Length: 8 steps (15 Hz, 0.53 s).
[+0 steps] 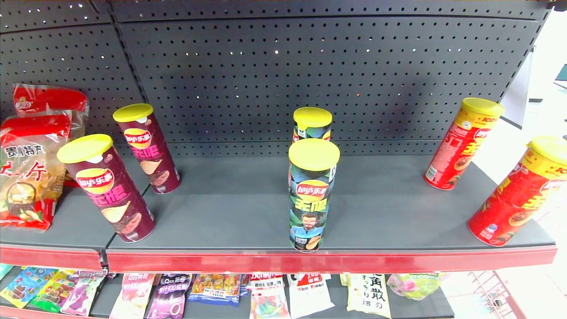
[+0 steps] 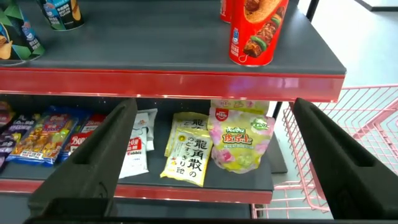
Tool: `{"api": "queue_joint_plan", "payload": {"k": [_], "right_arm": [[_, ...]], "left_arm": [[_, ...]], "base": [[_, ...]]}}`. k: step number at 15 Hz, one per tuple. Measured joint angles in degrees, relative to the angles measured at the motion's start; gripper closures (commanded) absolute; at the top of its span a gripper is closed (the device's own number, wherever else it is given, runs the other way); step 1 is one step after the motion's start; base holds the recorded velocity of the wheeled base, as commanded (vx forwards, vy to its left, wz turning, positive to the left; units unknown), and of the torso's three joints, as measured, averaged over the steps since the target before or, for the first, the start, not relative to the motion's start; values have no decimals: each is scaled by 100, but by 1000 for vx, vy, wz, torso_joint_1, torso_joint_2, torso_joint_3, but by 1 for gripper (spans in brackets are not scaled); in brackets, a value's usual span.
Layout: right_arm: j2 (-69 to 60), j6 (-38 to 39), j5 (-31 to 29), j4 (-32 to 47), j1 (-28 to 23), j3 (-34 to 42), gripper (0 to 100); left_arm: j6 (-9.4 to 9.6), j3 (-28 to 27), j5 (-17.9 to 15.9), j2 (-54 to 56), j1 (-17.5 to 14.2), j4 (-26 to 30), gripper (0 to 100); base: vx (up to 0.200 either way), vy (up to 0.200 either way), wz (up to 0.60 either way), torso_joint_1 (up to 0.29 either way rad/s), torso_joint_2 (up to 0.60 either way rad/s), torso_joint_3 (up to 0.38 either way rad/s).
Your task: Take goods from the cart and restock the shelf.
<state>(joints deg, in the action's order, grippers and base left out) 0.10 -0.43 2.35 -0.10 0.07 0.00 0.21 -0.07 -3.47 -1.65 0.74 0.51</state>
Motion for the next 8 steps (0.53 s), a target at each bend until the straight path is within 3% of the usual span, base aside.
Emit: {"api": "queue_joint_plan", "payload": {"k": [8], "right_arm": [[-5,-15,-12,2,0,0,0]], "left_arm": [[-37,-2,129,140,-23,2,0]], "base": [[0,0,0,0,0,0]]}}
